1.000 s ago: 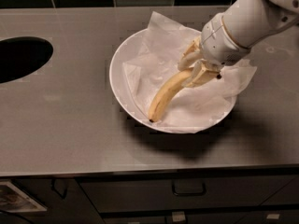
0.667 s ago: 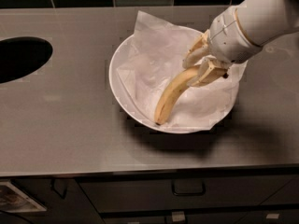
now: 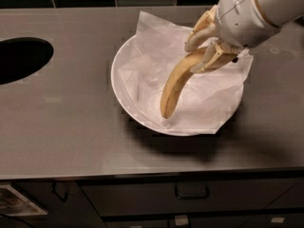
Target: Pick banana from white bowl
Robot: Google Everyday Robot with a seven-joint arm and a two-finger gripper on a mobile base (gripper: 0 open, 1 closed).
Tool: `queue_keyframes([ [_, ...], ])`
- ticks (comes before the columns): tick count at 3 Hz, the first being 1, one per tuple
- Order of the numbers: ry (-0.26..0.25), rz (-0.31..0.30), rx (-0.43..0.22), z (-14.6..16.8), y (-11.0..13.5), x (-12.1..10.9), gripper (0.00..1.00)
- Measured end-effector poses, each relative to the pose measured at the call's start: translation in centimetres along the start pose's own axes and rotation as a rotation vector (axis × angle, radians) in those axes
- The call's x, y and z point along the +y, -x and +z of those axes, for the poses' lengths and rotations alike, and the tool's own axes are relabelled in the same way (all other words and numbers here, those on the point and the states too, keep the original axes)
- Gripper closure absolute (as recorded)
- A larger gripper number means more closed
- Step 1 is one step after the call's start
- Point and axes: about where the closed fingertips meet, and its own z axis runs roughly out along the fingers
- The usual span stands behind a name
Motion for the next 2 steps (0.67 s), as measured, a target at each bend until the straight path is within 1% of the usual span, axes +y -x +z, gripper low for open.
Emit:
queue_keyframes([
  [1,-0.024,-0.033,0.024,-1.47,1.08,-0.90,1.00],
  [2,-0.025,-0.034,0.025,-1.50,1.09,-0.91,1.00],
])
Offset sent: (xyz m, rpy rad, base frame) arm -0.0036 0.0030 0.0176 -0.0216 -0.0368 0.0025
